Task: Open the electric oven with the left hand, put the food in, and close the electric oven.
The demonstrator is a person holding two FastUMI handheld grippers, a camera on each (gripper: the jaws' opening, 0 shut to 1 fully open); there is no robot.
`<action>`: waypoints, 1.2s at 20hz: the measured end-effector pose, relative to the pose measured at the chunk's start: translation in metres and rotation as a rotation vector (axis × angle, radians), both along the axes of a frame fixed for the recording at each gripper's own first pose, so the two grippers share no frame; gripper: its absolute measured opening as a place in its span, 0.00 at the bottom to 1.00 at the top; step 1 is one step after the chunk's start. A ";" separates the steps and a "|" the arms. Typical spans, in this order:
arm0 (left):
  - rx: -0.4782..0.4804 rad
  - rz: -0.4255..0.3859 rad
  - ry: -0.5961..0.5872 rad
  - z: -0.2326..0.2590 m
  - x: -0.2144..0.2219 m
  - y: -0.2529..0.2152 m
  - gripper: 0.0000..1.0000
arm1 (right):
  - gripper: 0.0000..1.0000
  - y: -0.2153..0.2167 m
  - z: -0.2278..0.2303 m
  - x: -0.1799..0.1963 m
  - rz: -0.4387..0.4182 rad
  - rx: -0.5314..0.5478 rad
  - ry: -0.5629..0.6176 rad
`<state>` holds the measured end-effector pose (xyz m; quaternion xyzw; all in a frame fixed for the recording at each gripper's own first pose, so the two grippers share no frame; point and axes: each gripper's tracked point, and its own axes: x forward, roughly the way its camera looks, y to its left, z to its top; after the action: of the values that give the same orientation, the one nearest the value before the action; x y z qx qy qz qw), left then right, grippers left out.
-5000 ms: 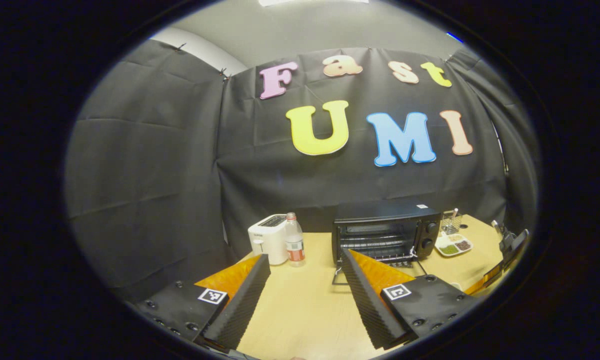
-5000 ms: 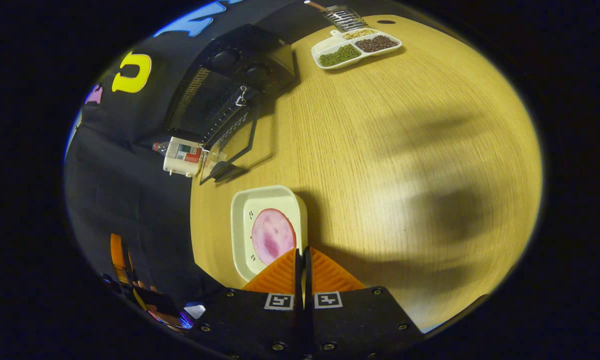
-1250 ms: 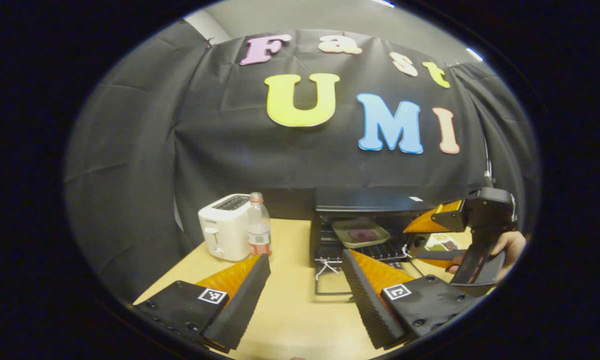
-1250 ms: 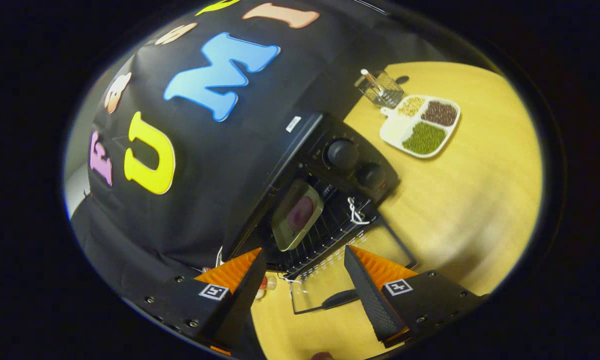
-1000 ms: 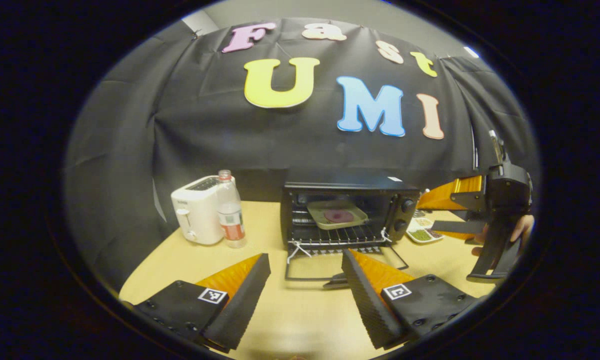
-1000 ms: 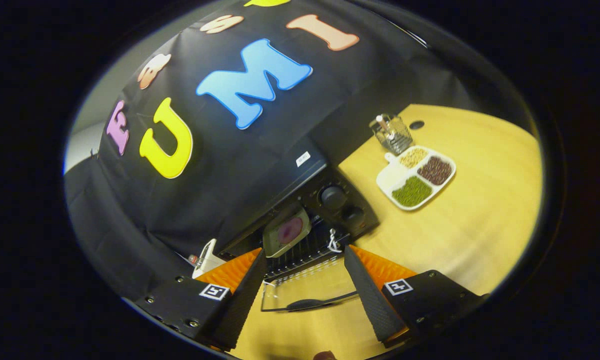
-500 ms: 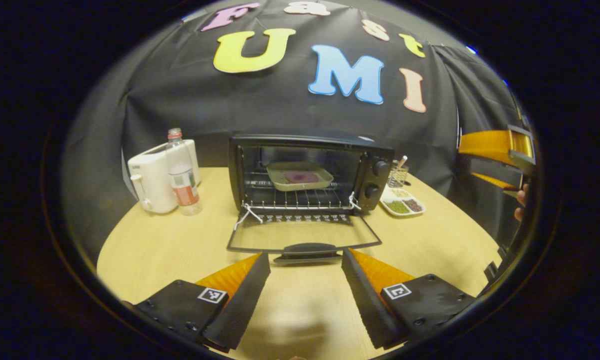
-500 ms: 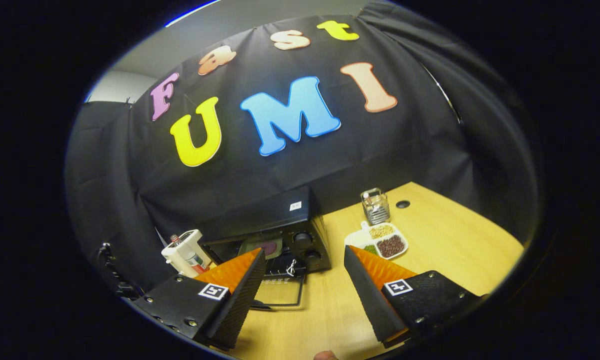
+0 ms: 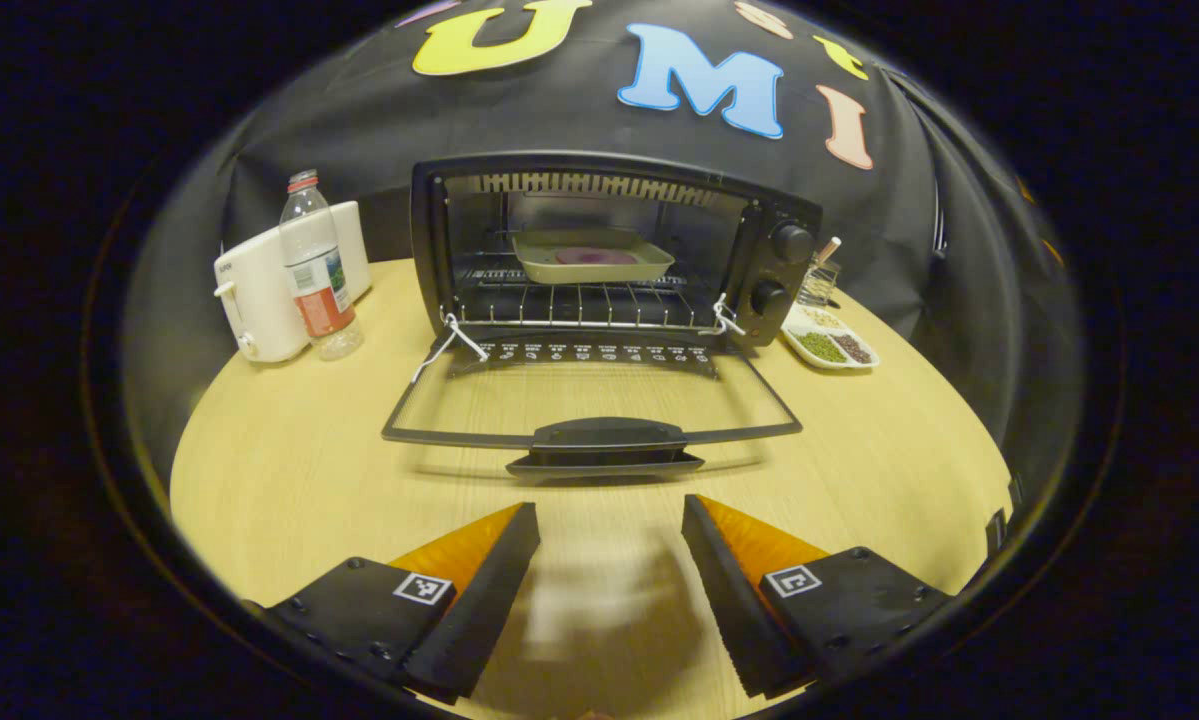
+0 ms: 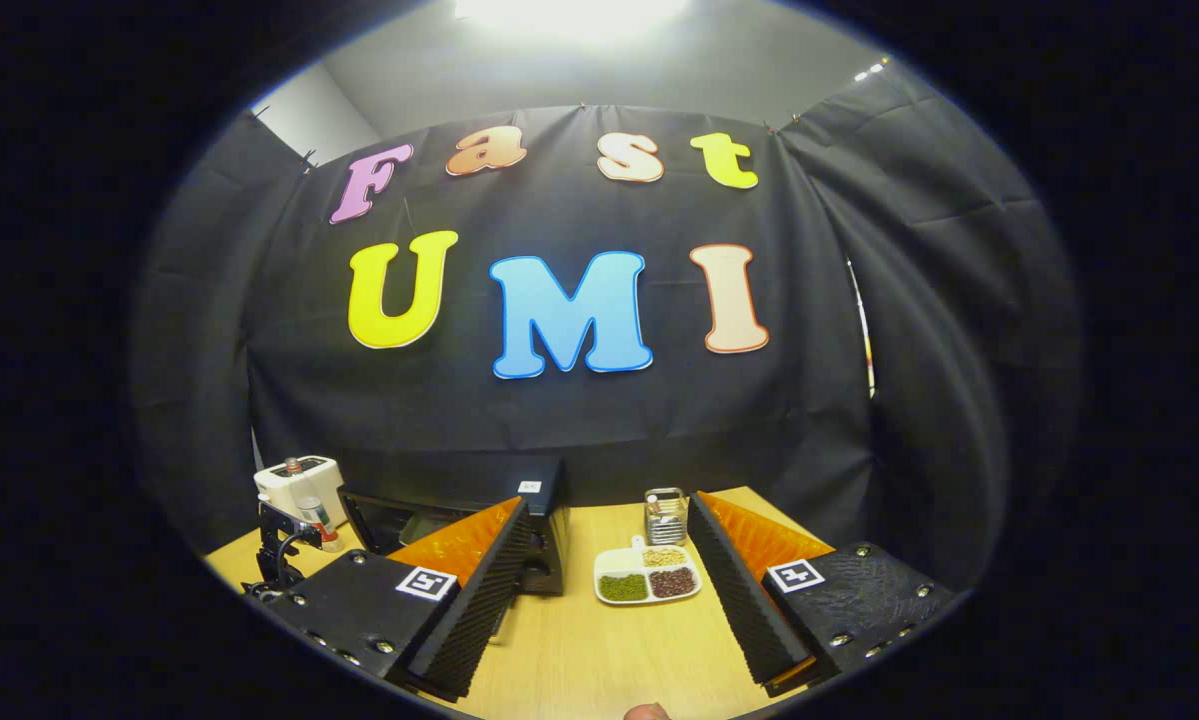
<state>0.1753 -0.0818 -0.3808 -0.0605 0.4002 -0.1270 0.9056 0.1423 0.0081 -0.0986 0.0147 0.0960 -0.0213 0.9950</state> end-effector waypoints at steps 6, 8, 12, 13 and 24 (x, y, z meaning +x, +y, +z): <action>0.013 0.018 0.029 -0.014 0.006 -0.005 1.00 | 0.96 -0.021 0.001 -0.013 -0.057 -0.122 0.011; 0.024 0.013 0.012 -0.016 0.013 -0.006 1.00 | 0.96 -0.022 0.005 -0.016 -0.060 -0.138 0.001; 0.060 0.033 -0.036 -0.019 0.024 -0.001 0.98 | 0.96 -0.024 0.005 -0.018 -0.073 -0.137 0.000; 0.072 0.027 -0.050 -0.020 0.023 0.000 1.00 | 0.96 -0.025 0.005 -0.018 -0.079 -0.132 -0.002; 0.072 0.062 -0.161 0.035 0.038 0.006 1.00 | 0.96 -0.026 -0.007 -0.023 -0.084 -0.061 0.009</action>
<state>0.2131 -0.0761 -0.3458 -0.0297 0.3286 -0.0890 0.9398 0.1194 -0.0174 -0.1053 -0.0118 0.0992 -0.0661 0.9928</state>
